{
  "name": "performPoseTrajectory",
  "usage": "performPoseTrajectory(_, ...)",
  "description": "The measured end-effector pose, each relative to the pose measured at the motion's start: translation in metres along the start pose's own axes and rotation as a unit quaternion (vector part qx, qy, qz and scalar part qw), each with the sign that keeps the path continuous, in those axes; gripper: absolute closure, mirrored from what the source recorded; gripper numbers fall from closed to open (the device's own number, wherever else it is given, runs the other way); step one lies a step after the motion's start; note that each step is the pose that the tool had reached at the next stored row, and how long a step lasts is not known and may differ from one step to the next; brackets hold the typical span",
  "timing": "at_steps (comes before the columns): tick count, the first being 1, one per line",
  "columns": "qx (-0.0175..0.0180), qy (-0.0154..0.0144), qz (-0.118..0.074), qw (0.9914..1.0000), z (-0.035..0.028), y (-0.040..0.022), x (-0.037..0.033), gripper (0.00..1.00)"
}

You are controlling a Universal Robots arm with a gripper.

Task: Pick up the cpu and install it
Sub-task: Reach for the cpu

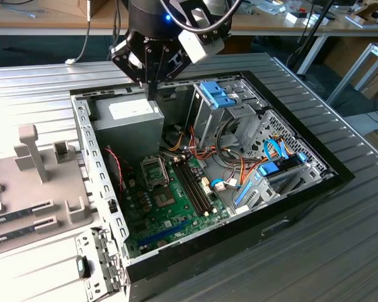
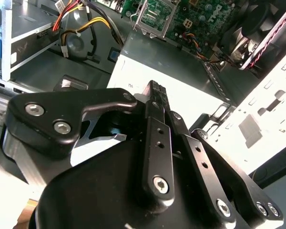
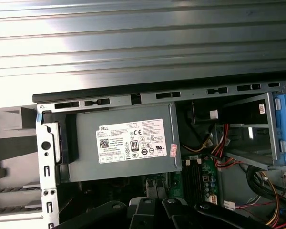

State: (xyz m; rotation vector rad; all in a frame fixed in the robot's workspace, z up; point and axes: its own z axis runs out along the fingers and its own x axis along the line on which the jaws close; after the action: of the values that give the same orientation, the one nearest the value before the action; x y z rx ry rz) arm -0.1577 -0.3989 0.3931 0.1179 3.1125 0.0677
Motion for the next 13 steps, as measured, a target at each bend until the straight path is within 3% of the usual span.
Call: performPoseTrajectory(13, 0.0, 0.0, 0.0, 1.0, -0.0001, -0.0006, 0.0079, 0.9)
